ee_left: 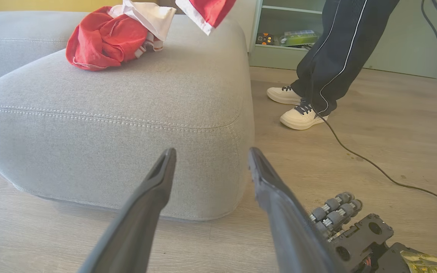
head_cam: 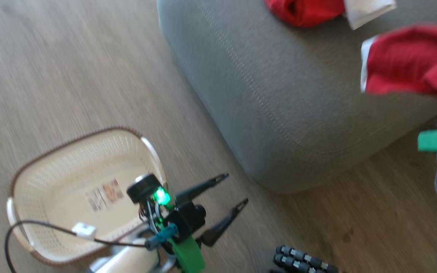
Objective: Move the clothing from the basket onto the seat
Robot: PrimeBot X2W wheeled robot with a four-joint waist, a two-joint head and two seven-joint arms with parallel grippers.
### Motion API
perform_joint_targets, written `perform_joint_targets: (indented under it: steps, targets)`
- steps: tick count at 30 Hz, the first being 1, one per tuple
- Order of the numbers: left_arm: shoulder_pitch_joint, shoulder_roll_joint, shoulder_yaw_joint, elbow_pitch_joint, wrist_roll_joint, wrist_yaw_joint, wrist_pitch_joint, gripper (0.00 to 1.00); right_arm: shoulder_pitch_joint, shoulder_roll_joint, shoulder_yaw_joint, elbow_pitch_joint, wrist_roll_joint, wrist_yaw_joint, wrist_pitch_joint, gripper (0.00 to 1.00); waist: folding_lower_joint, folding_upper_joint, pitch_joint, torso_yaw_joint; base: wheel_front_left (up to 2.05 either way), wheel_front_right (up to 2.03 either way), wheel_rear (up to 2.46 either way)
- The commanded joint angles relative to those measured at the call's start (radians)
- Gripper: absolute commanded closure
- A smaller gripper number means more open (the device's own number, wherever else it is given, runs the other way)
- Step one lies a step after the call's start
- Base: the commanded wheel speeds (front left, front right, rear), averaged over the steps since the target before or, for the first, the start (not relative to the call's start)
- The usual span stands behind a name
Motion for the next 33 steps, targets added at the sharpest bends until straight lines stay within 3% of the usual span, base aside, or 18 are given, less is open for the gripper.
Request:
perform_joint_targets:
  steps: [1,8,17,23,33]
  targets:
    - [-0.049,0.026,0.018,-0.038,0.001,-0.001,-0.005,0.0,-0.071,-0.037,-0.004,-0.042,-0.002,0.003,-0.006,1.0,-0.0001,0.0,0.097,0.028,0.0,0.0,0.0]
    - [-0.113,0.09,-0.026,-0.063,-0.007,-0.001,-0.005,0.0,-0.228,-0.071,-0.064,-0.014,0.005,0.003,-0.006,1.0,-0.0001,0.0,0.222,0.065,0.0,0.0,0.0]
    - [-0.217,0.185,-0.028,-0.095,0.01,-0.001,-0.005,0.0,-0.51,-0.142,-0.13,0.135,-0.022,0.003,-0.006,1.0,-0.0001,0.0,0.381,0.12,0.0,0.0,0.0]
    - [-0.239,0.196,-0.035,-0.108,0.012,-0.001,-0.005,0.0,-0.65,-0.192,-0.204,0.324,-0.027,0.003,-0.006,1.0,-0.0001,0.0,0.427,0.171,0.0,0.0,0.0]
    - [-0.238,0.161,-0.039,-0.109,0.02,-0.001,-0.005,0.0,-0.811,-0.292,-0.19,0.758,-0.106,0.003,-0.005,1.0,-0.0001,0.0,0.485,0.258,0.0,0.0,0.0]
